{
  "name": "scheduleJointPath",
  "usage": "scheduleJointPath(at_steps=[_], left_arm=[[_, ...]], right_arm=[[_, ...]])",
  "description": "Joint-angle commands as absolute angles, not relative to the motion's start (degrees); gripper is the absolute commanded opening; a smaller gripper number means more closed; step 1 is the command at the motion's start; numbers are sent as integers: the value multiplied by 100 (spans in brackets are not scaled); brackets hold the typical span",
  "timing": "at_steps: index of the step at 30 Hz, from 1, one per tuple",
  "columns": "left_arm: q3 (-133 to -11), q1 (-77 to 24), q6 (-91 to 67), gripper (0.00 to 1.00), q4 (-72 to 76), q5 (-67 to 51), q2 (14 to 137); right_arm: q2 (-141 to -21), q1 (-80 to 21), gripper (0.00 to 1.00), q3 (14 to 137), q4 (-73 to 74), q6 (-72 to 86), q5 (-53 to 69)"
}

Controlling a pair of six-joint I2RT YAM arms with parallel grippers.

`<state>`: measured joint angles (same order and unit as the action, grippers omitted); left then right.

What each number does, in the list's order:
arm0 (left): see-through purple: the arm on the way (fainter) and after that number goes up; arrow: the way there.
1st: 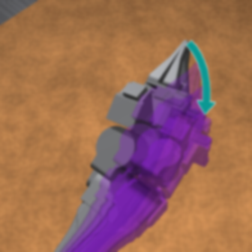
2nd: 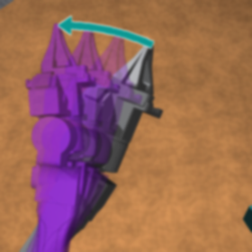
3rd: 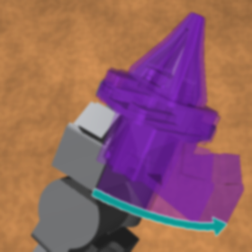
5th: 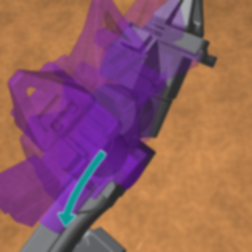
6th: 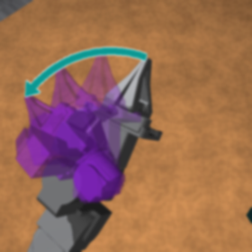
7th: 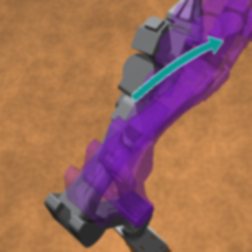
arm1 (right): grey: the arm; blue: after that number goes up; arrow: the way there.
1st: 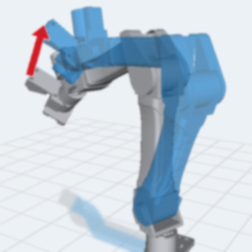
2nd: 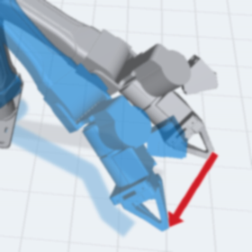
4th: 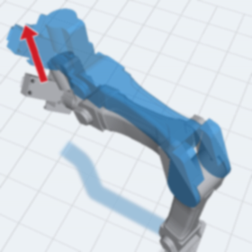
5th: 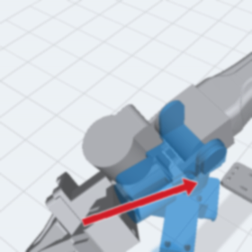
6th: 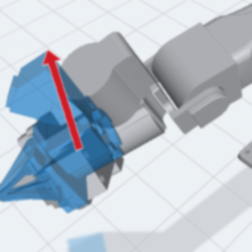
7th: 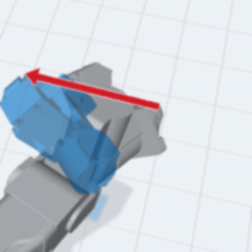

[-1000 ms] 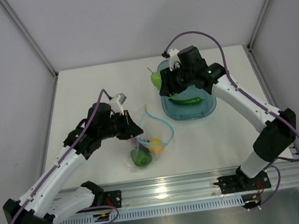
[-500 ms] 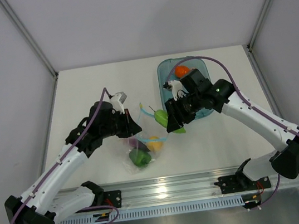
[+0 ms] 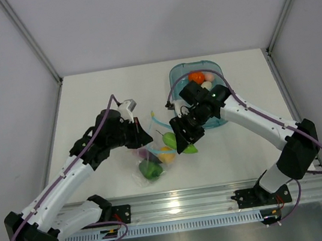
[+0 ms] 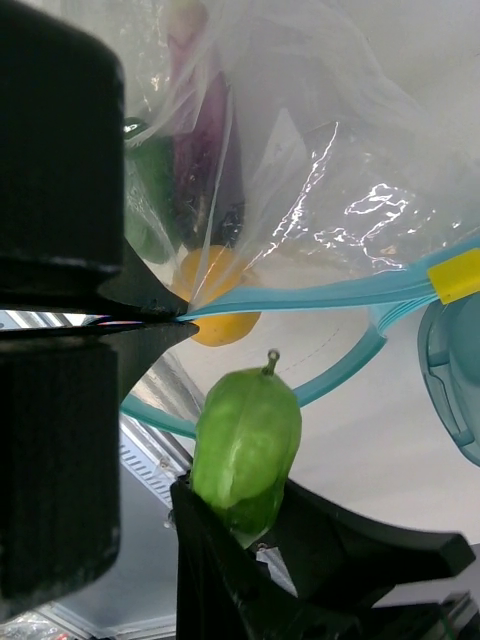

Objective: Place the food in the zip-top bag and seal the zipper
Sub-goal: Place the fake vegetable in the zipper food storage bag.

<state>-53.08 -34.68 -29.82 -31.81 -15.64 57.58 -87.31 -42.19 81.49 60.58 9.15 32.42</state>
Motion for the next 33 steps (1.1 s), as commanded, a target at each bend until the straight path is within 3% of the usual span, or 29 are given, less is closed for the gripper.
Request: scheduleJointPath(at_steps=[1, 16, 29, 32, 33], left_arm=[[-5405, -3507, -2900, 1, -3023, -1757, 5678], [-5590, -3709, -2883, 1, -3155, -1863, 5695], [-5607, -3814, -3120, 0, -3137, -2232, 5669], [-5634, -3823, -3164, 1, -3112, -2372, 5669], [-5686, -3823, -3164, 0, -3129, -2390, 5660]], right_arm=[[-9043, -4280, 9, 8516, 6205, 922, 3349], [-9615, -4280, 13, 9211, 6003, 1125, 3454], [-9703, -4342, 18, 8816, 4950, 1529, 2866], [-9624, -4412, 32, 8614, 4615, 1643, 2786], [-9598, -4438, 44, 8509, 4579, 1661, 2647]])
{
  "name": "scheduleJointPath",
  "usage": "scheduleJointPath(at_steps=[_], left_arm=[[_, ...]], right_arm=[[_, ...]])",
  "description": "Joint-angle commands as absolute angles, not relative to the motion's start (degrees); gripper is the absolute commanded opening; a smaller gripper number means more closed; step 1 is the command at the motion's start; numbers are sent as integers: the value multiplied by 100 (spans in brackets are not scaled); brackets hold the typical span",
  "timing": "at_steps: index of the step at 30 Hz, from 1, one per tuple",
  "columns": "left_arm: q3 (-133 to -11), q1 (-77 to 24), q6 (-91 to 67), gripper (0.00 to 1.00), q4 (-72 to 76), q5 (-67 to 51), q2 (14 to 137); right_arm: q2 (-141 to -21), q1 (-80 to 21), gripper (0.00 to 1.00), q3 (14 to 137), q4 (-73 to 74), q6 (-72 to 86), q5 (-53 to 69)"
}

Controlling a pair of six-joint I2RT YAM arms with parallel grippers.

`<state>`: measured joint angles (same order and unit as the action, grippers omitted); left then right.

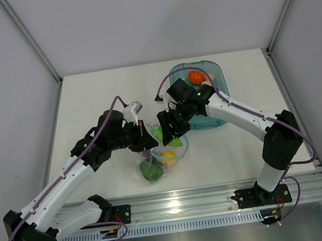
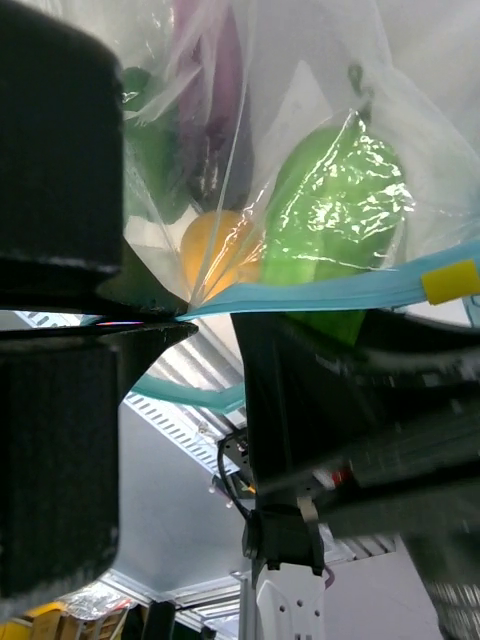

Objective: Place the food in the zip-top bag and seal the zipper
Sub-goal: Place the fake vegetable in the zipper food storage bag.

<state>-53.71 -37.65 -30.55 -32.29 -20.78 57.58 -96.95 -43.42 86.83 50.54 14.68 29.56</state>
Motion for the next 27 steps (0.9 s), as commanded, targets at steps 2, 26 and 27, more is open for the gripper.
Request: scheduleJointPath(at_steps=[2, 26, 27], left_arm=[[-5748, -3815, -3155, 1, -3199, -2373, 5651], [-6221, -3814, -3339, 0, -3314, -2987, 5503], [-6266, -3814, -3375, 1, -3270, -3049, 5371]], right_arm=[[-9493, -4491, 61, 8420, 4500, 1670, 2462], [-7321, -3711, 99, 8051, 4580, 2109, 579], [-7313, -3500, 99, 8033, 4536, 2127, 667]])
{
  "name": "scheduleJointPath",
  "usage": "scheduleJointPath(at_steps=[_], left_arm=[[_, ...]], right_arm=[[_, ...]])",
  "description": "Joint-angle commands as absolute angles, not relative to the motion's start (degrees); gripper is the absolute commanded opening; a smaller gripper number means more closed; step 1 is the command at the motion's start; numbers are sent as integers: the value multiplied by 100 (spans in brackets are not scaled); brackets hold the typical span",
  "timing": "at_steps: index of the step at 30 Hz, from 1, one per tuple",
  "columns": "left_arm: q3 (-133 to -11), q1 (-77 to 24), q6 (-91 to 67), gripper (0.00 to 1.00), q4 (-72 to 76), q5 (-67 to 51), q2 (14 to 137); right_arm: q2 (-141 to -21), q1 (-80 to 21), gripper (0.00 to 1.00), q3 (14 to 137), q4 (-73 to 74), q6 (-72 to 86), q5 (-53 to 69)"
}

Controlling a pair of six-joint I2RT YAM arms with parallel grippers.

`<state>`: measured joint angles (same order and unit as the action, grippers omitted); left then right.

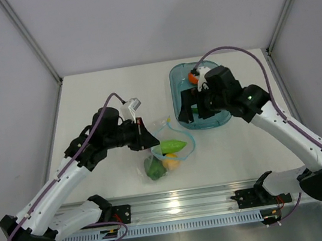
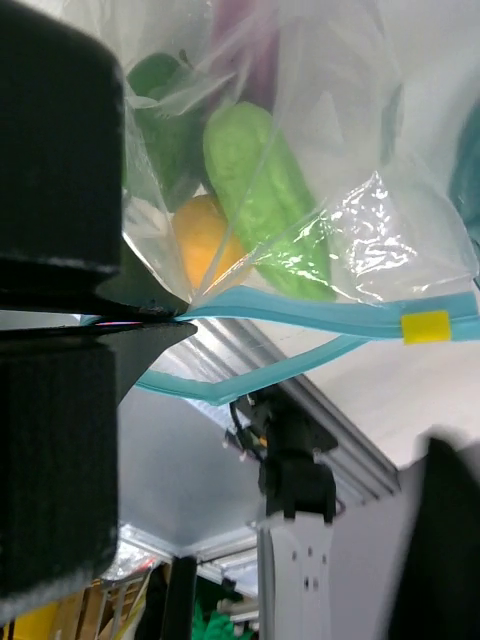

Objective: Place the food in the zip-top bag and seal the zipper
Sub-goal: Place the fake vegetable in the zipper food storage bag, then pick up the fake vegetable from the bin.

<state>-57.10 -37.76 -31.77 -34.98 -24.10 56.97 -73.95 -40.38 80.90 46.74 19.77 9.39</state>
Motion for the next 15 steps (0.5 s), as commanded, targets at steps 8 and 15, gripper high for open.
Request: scheduleJointPath(at_steps=[8, 15], left_arm=[[-6478, -3814, -3278, 1, -3726, -2197, 5194], [-6064, -3814, -3375, 1, -3630, -2153, 5019]], right_arm=[[-8023, -2540, 99, 8102, 3920, 1759, -482], [-9403, -2496, 100, 8962, 4095, 793, -1211]])
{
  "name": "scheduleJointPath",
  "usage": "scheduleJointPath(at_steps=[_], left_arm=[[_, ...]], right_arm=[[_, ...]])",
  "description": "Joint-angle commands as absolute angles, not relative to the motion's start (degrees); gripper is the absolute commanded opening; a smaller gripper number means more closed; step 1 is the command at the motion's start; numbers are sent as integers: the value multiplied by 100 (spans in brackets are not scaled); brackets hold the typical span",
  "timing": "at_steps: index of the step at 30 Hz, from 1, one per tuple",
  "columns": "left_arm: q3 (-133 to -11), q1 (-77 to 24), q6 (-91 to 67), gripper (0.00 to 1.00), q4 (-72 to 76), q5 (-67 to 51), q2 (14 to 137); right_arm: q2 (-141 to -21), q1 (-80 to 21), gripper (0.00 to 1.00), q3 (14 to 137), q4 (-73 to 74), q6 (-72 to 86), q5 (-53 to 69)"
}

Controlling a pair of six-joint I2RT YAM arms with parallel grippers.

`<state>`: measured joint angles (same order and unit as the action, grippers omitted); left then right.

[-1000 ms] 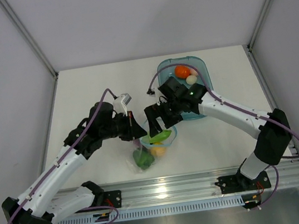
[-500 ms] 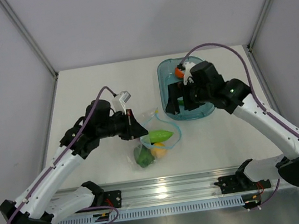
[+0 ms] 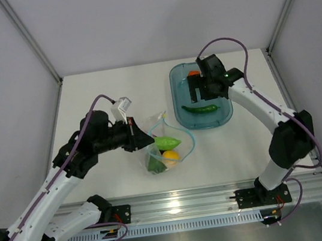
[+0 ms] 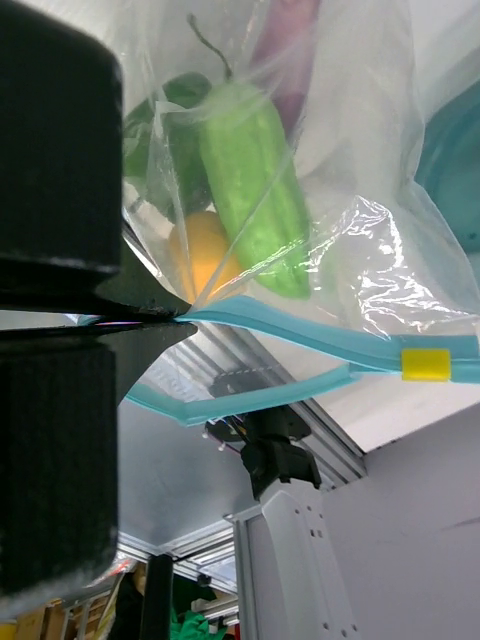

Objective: Place the food in the zip-top bag and seal the zipper
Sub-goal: Pick up the fake vegetable from the bin.

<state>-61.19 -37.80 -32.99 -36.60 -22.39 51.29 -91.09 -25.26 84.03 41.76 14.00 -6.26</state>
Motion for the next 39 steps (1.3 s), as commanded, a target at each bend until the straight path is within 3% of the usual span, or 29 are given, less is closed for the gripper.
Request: scheduleJointPath(at_steps=[1, 17, 22, 28, 39], left_arm=[[-6064, -3814, -3358, 1, -3647, -2153, 4992], [-5731, -3814, -3595, 1, -3683, -1810, 4438], [-5809, -3806, -3446, 1, -3647, -1907, 4745], [-5959, -3797, -3226, 1, -3735, -1802, 4887], [-5845, -3727, -3112, 1, -3674, -1723, 4983]], right_arm=[[-9744, -2479, 99, 9113, 4261, 695, -1500], [-11812, -2153, 99, 9642, 4070, -1133, -1027], [-12076, -2092, 99, 9659, 3955, -1388, -1143], [-12322, -2136, 92, 9721, 3885, -1758, -1028], [-12331, -2162, 93, 9879, 3499, -1600, -1108]])
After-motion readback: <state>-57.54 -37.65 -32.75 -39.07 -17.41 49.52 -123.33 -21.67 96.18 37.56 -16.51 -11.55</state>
